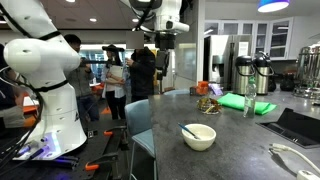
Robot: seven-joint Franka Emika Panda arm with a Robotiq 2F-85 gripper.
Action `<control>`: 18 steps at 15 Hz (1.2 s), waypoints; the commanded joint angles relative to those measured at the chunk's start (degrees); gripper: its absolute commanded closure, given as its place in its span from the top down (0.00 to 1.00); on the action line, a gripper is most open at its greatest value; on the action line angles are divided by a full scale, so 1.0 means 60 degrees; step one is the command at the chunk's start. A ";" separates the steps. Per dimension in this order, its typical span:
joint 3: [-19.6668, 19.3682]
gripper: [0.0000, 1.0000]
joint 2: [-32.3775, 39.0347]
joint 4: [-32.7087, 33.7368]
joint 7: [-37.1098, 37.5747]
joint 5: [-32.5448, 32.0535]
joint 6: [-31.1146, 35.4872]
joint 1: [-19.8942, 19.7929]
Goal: Put the marker in the bowl on the table
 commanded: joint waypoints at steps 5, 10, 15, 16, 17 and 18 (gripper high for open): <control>0.0020 1.00 0.2380 0.0833 0.1079 -0.0901 0.2738 -0.0360; -0.0217 1.00 0.4044 0.1492 0.0895 -0.0867 0.3304 -0.0232; -0.0254 0.98 0.5091 0.1684 0.1298 -0.0119 0.3186 -0.0130; -0.0261 0.92 0.5265 0.1721 0.1389 0.0016 0.3257 -0.0109; -0.0257 0.89 0.5423 0.1773 0.1337 0.0232 0.3293 -0.0105; -0.0266 0.86 0.5588 0.1869 0.1391 0.0373 0.3329 -0.0083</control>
